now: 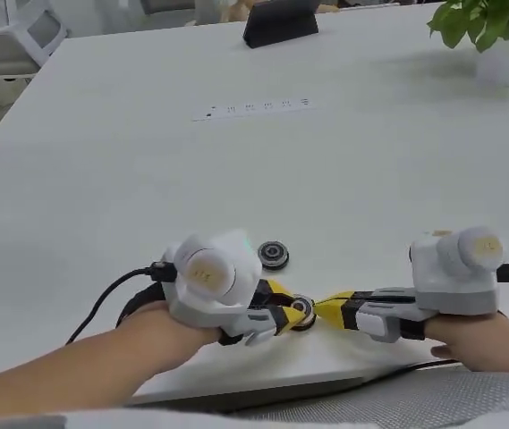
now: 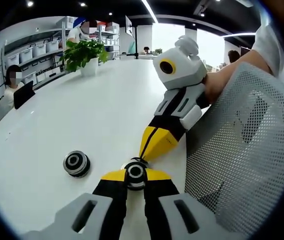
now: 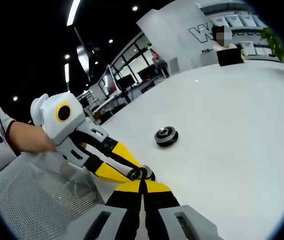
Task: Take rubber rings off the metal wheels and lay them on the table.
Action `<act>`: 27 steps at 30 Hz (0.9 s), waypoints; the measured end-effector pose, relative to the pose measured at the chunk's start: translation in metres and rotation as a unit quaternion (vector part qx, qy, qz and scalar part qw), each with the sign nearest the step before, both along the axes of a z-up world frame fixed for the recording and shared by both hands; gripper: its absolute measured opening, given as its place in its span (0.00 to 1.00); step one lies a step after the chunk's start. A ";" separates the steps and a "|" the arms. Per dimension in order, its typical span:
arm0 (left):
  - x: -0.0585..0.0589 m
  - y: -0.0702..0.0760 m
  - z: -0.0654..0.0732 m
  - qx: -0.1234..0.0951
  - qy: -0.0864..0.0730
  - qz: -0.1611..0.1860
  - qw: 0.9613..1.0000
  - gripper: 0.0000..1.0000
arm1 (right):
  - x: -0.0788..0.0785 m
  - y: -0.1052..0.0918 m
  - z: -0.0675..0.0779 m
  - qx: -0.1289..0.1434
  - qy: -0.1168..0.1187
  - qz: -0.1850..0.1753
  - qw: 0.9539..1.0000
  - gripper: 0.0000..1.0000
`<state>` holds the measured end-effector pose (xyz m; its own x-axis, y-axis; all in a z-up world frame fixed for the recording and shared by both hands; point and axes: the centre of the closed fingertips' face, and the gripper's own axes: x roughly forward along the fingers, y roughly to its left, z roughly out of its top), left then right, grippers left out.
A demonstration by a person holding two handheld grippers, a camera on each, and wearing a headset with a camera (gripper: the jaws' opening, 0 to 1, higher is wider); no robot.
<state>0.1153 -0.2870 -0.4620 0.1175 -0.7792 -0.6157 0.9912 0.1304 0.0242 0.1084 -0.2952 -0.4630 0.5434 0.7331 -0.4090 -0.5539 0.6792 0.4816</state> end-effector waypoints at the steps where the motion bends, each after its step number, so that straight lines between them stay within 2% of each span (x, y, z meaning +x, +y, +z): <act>1: 0.000 0.000 0.000 0.001 0.000 0.000 1.000 0.07 | 0.000 0.000 0.000 0.001 0.000 0.000 1.000 0.00; 27: 0.000 0.000 0.000 0.006 -0.001 0.001 1.000 0.07 | -0.001 0.008 0.005 0.013 -0.008 0.011 1.000 0.00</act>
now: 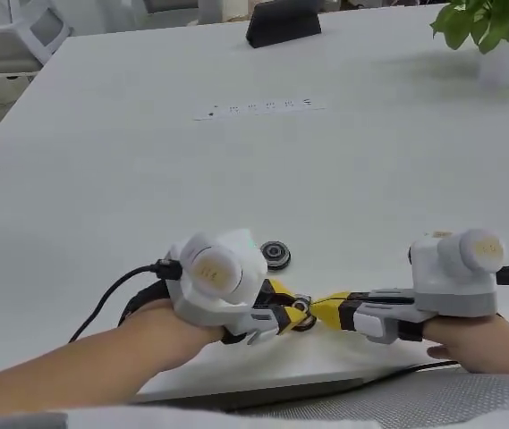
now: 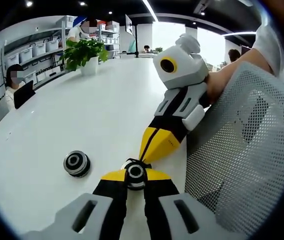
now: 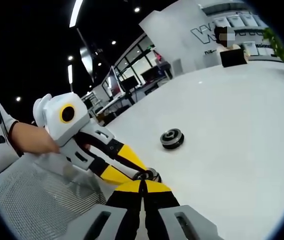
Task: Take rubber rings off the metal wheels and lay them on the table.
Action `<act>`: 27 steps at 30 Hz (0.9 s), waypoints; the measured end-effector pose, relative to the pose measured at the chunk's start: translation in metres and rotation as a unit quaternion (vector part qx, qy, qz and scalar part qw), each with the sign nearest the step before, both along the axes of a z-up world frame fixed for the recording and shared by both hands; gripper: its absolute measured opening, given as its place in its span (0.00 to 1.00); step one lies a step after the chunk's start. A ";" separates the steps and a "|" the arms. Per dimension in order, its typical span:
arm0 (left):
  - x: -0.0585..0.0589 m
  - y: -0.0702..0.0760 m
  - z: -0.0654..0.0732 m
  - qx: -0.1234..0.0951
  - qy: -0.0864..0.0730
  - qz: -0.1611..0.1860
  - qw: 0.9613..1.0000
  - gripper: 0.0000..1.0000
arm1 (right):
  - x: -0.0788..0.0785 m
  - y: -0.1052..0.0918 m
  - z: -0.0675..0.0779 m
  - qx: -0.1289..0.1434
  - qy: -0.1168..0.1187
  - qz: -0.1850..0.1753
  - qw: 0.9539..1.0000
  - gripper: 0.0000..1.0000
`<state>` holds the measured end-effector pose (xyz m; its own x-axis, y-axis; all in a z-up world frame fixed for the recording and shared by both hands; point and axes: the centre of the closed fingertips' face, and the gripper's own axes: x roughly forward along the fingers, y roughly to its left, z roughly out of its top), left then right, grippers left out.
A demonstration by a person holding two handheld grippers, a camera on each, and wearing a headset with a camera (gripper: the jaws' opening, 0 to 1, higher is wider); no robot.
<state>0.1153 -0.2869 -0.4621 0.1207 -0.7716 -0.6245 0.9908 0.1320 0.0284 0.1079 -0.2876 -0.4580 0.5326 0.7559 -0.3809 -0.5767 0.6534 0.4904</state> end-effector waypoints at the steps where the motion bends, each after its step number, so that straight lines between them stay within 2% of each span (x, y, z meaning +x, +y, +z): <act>1: 0.000 0.000 0.000 0.000 0.000 0.000 1.000 0.07 | 0.000 0.000 0.000 0.001 0.000 0.001 1.000 0.00; 6: 0.000 0.000 0.000 0.000 0.000 0.000 1.000 0.07 | 0.000 0.003 0.002 0.009 -0.004 0.005 1.000 0.00; 8: 0.000 0.000 0.000 0.000 0.000 0.000 1.000 0.07 | 0.001 0.009 0.013 0.037 -0.015 0.011 0.999 0.00; 9: 0.000 0.000 0.000 0.000 -0.001 0.000 1.000 0.07 | -0.002 0.010 0.009 0.019 -0.012 0.021 1.000 0.00; 10: 0.000 0.000 0.000 0.000 -0.001 0.000 1.000 0.07 | -0.001 0.011 0.009 0.007 -0.028 0.031 0.999 0.00; 11: 0.000 0.000 0.000 0.000 0.000 0.000 1.000 0.07 | -0.001 0.010 0.009 0.012 -0.022 0.025 0.999 0.00; 15: 0.000 0.000 0.000 -0.001 0.001 0.001 1.000 0.07 | 0.000 0.008 0.008 0.016 -0.020 0.019 0.999 0.00; 22: 0.000 0.000 -0.001 -0.003 0.002 0.002 1.000 0.07 | -0.001 0.006 0.006 0.010 -0.020 0.017 1.000 0.00; 26: 0.000 0.000 -0.001 -0.002 0.004 0.003 1.000 0.07 | -0.003 0.007 0.010 0.021 -0.019 0.017 0.999 0.00; 27: 0.000 0.000 -0.001 -0.002 0.004 0.003 1.000 0.07 | -0.003 0.009 0.015 0.041 -0.020 0.017 0.999 0.00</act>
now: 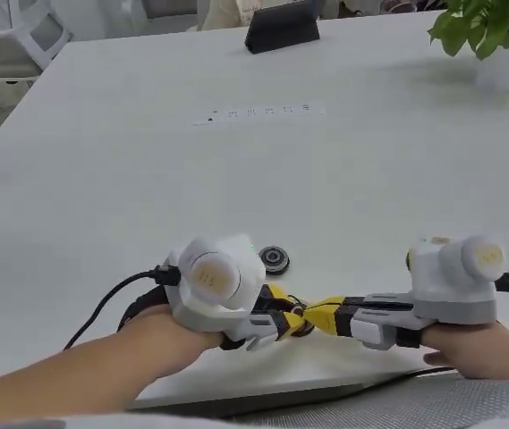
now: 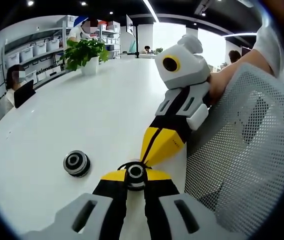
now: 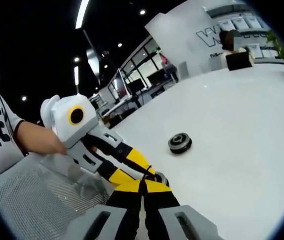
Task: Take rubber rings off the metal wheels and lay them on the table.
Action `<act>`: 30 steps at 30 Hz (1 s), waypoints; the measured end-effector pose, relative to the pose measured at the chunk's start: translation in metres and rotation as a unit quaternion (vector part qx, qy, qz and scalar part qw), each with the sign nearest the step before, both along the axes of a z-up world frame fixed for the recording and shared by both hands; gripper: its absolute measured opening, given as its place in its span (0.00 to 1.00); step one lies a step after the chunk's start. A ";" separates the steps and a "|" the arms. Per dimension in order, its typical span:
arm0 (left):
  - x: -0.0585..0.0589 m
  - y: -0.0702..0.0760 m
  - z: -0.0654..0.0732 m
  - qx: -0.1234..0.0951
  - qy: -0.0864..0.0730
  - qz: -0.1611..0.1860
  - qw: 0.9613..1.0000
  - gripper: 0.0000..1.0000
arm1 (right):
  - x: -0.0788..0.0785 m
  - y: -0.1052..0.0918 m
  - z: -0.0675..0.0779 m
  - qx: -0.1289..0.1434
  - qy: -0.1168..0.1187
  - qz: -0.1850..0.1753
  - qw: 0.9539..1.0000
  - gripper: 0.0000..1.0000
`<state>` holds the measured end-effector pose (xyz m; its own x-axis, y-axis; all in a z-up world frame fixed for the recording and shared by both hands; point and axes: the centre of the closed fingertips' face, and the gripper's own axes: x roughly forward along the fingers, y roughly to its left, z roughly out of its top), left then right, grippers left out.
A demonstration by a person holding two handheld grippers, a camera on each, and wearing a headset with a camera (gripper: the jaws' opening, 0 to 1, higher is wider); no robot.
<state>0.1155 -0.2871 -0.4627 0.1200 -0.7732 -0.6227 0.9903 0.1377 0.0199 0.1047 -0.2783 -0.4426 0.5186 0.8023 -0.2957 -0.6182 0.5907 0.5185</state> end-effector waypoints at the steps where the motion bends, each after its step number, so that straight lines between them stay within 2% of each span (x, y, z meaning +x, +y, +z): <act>1: 0.000 0.000 0.000 0.000 0.000 0.000 1.000 0.07 | 0.000 0.000 0.001 0.004 0.000 0.000 1.000 0.00; 7: 0.000 0.000 0.000 -0.001 0.000 0.000 1.000 0.07 | 0.000 0.000 0.000 0.006 0.003 -0.005 1.000 0.00; 11: 0.000 0.000 0.000 -0.001 0.001 0.001 1.000 0.07 | 0.001 -0.006 -0.011 -0.030 0.015 -0.017 0.999 0.00; 22: 0.000 -0.001 0.000 -0.006 0.005 0.003 1.000 0.07 | 0.001 -0.009 -0.013 -0.028 0.023 -0.021 0.999 0.00; 30: 0.001 -0.001 0.001 -0.010 0.017 0.007 1.000 0.07 | 0.001 -0.010 -0.013 -0.028 0.023 -0.021 0.999 0.00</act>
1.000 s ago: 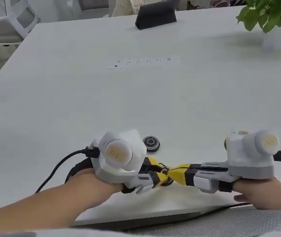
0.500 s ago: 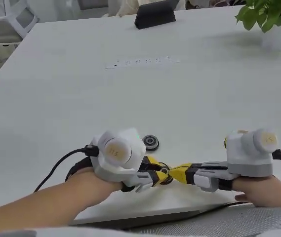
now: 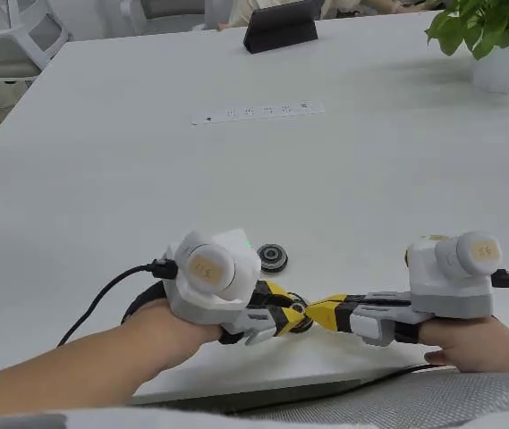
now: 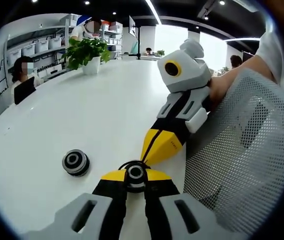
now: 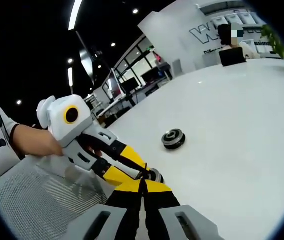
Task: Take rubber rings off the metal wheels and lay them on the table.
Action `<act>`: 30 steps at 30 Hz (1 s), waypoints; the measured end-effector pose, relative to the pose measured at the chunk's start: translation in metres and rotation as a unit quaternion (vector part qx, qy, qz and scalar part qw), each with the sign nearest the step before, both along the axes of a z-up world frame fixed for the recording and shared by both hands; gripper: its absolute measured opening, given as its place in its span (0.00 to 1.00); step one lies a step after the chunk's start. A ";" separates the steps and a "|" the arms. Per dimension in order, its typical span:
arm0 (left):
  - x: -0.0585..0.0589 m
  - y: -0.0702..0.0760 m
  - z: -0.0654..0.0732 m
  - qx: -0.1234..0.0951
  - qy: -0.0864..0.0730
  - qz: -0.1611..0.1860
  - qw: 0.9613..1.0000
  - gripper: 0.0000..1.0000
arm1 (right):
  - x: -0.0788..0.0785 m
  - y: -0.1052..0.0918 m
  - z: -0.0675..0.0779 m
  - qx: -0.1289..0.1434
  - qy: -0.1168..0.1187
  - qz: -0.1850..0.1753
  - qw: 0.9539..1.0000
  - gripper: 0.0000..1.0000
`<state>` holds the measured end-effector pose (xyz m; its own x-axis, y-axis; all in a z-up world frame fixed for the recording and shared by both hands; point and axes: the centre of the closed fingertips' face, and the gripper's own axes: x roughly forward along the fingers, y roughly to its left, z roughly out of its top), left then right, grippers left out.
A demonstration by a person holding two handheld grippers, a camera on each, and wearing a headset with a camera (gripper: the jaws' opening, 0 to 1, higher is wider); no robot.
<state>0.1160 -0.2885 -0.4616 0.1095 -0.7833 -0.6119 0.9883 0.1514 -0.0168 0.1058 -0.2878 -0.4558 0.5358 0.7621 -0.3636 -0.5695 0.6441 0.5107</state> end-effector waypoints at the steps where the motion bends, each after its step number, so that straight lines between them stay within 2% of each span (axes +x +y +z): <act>1: 0.000 0.000 0.000 0.000 0.001 0.001 1.000 0.07 | 0.000 0.000 0.000 0.000 0.000 0.000 1.000 0.00; 14: -0.001 0.000 0.001 -0.003 0.015 -0.002 1.000 0.08 | 0.001 0.001 0.002 0.004 -0.003 -0.001 1.000 0.00; 30: -0.003 0.002 0.007 -0.002 0.012 -0.016 1.000 0.13 | 0.001 0.001 0.005 0.011 -0.004 -0.001 1.000 0.00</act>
<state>0.1130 -0.2868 -0.4543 0.0699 -0.7886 -0.6110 0.9921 0.1191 -0.0403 0.1070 -0.2866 -0.4506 0.5406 0.7684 -0.3426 -0.5727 0.6344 0.5193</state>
